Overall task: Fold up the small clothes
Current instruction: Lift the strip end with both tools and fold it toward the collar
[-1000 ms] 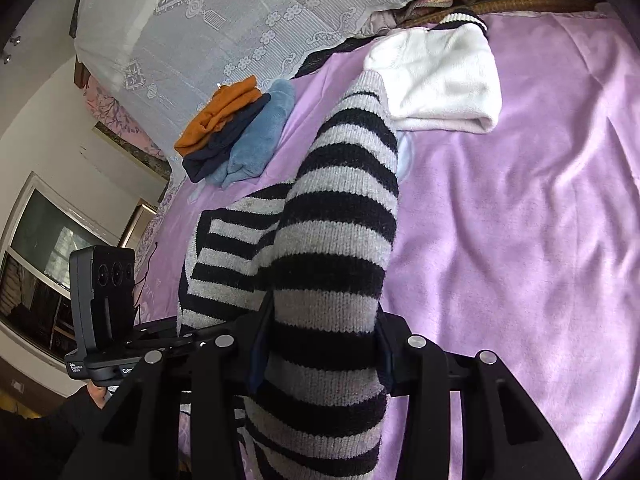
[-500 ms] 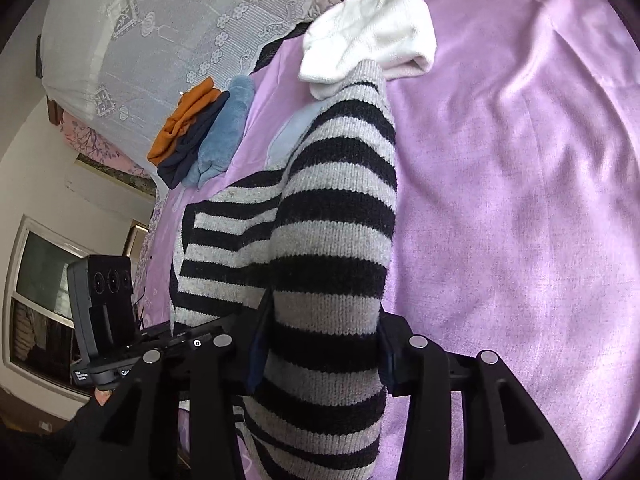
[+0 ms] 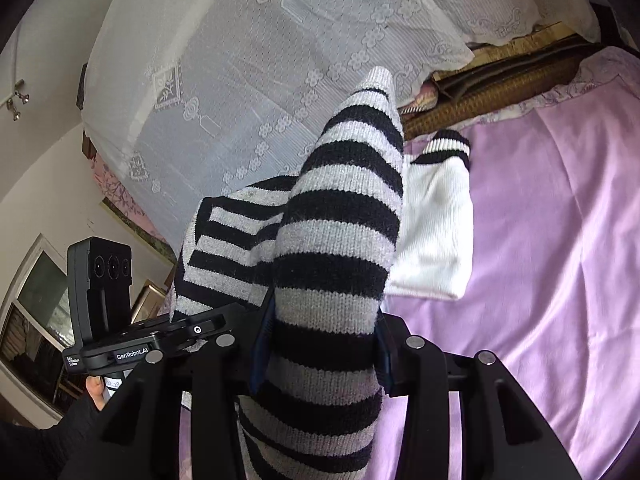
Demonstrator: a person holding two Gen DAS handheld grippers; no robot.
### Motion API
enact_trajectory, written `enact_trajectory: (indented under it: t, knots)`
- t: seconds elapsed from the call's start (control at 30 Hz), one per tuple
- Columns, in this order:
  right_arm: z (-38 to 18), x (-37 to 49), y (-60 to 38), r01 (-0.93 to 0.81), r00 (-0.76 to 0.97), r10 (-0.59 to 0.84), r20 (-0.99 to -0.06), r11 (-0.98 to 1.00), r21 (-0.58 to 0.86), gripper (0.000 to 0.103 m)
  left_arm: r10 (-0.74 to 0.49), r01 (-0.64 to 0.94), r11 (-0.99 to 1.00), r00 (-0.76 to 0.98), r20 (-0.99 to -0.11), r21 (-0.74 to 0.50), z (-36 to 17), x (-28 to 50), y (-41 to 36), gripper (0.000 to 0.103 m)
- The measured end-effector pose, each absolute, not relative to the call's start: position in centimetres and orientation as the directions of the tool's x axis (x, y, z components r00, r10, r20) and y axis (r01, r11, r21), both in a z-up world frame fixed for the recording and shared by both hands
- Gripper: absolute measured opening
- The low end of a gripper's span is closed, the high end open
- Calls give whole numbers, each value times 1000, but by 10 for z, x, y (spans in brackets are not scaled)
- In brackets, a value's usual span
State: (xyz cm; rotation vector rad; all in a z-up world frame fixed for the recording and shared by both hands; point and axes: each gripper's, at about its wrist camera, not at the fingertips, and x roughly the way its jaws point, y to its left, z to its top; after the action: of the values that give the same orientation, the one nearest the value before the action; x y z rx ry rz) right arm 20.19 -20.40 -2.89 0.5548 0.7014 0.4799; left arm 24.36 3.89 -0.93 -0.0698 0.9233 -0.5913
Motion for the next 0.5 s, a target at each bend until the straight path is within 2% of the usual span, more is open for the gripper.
enact_trajectory:
  t: [0.23, 0.5]
  knots:
    - [-26, 294, -222, -207, 715, 546, -437, 761, 615, 42, -504, 478, 837, 489, -712, -264, 8, 342, 9, 39]
    - [-57, 370, -224, -181, 705, 537, -464, 768, 614, 42, -507, 419, 849, 474, -720, -322, -27, 423, 5, 39]
